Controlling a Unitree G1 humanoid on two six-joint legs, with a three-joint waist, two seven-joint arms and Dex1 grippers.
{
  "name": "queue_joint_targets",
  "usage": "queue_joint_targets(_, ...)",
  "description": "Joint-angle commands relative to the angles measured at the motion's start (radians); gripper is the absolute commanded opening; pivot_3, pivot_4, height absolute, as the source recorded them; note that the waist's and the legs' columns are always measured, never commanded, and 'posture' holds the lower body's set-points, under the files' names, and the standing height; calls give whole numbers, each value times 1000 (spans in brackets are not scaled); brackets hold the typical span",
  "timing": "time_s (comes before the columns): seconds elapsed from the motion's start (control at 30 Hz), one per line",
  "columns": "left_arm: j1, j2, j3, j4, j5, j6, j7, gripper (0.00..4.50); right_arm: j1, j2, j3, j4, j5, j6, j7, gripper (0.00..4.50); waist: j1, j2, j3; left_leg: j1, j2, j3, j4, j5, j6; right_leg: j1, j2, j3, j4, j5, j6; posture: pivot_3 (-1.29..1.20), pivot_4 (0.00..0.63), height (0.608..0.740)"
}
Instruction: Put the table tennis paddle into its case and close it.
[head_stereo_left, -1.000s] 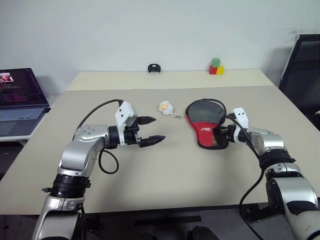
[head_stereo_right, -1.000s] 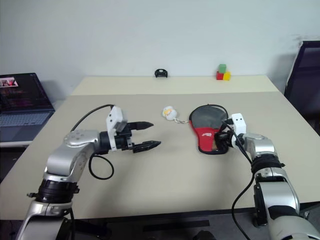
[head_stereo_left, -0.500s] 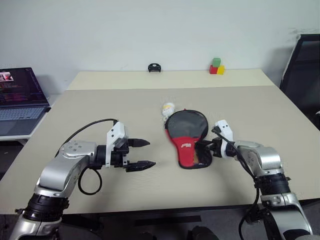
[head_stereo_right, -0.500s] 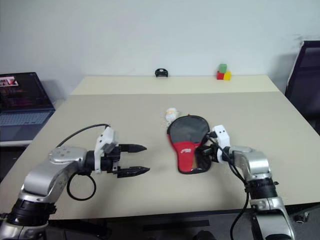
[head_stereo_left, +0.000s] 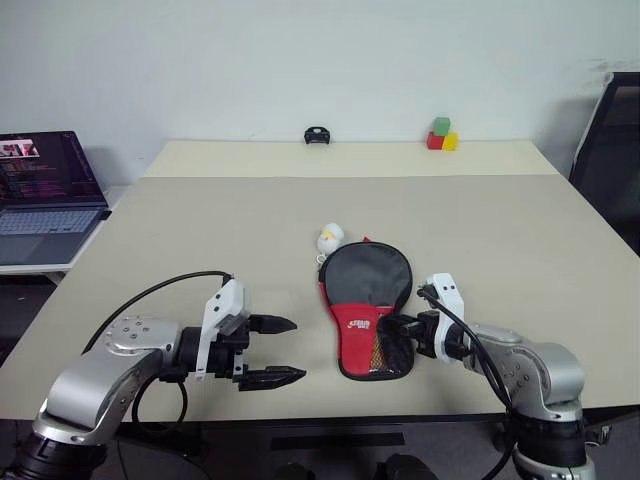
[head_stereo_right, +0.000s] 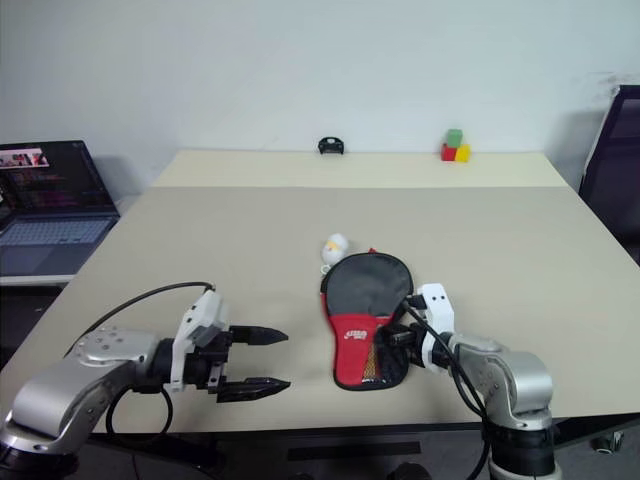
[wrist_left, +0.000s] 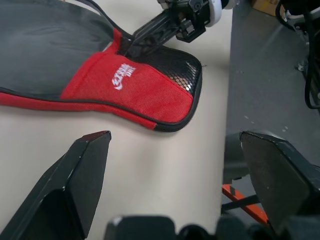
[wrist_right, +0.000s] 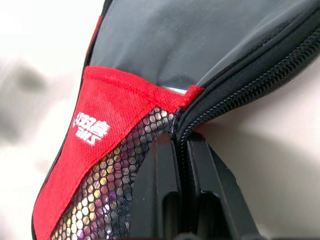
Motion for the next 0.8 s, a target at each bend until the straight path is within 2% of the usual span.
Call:
queue_joint_targets(0.03, 10, 27, 27, -41, -24, -8, -16, 4500, 26, 44, -28, -99, 30, 88, -41, 11, 2, 0, 0, 0, 0, 0, 0, 0, 0, 0, 0, 0, 0, 0, 0, 0, 150, 740)
queue_joint_targets(0.3, 23, 46, 24, -52, -34, -9, -27, 4500, 89, 60, -38, -196, 64, 191, -38, 11, 3, 0, 0, 0, 0, 0, -1, 0, 0, 0, 0, -1, -1, 0, 0, 0, 150, 740)
queue_joint_targets(0.8, 56, 84, 31, -83, -63, 4, -24, 4500, 175, 36, -22, -239, 127, 196, -54, 11, 3, 0, 0, 0, 0, -1, -2, 0, 0, 1, 0, -1, -5, 0, 0, 0, 150, 740)
